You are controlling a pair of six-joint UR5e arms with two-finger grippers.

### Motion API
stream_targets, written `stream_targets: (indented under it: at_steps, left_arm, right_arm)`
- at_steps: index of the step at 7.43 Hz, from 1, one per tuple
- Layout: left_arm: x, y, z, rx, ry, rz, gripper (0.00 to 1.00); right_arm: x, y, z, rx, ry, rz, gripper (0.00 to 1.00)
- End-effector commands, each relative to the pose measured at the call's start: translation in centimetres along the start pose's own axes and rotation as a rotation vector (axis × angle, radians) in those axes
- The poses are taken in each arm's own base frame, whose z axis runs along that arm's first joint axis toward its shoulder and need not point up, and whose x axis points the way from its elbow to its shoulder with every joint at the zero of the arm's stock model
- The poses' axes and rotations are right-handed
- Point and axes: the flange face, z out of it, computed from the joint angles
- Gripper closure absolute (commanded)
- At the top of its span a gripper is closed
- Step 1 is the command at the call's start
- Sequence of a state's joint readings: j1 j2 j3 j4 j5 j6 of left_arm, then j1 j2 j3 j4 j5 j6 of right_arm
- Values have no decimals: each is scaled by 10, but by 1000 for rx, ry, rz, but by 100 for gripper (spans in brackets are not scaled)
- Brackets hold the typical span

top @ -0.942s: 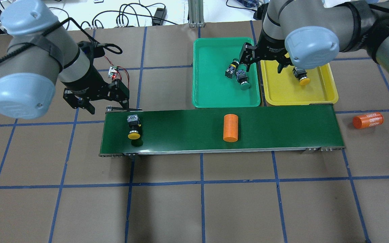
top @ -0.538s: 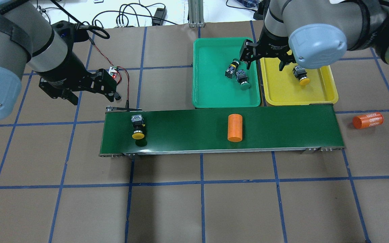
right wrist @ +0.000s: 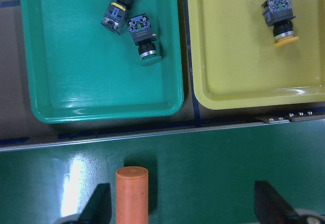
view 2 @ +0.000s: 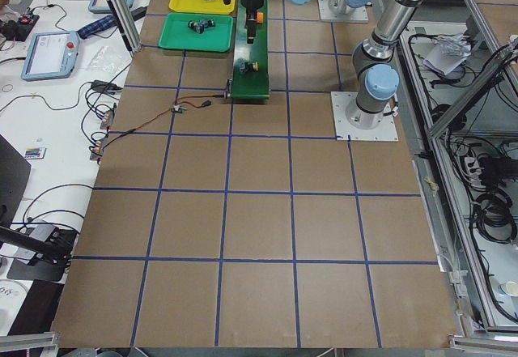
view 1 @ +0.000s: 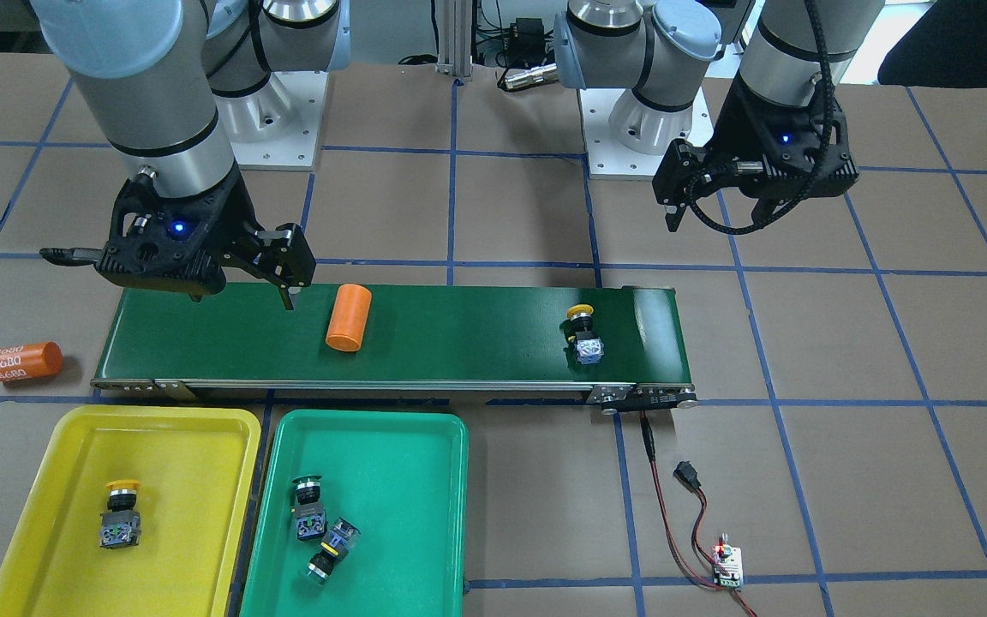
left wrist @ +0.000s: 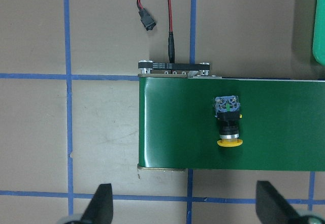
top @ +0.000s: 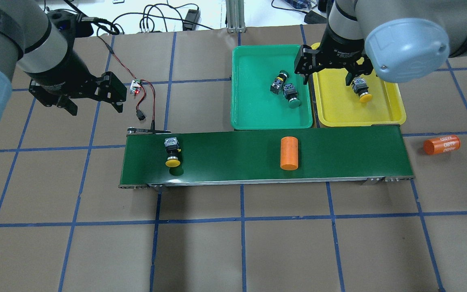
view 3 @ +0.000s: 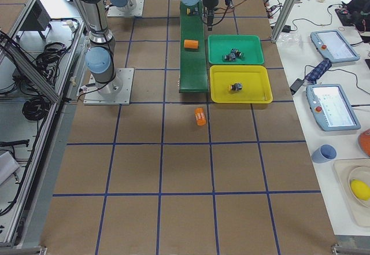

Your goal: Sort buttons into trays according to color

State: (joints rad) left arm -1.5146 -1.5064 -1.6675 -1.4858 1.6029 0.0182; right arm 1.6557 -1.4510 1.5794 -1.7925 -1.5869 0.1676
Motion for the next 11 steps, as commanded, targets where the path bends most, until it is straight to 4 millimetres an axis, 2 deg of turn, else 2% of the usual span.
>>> stream_targets:
  at_steps: [1,3,5,11]
  left_arm:
    - [-1,-13,3,-20,-1,-9,0]
    - [3,-19,4,-25,24,-44,0]
    - [3,-21,6,-30,23,-44,0]
    - [3,-20,6,-27,21,-40,0]
  right_arm:
    - [4,5,-2,5,-10,0,0]
    - [5,16,10,-95,6,-2,0]
    - [6,24,-12,-57,4,6,0]
    - [10,27,-11,-73,18,11,0]
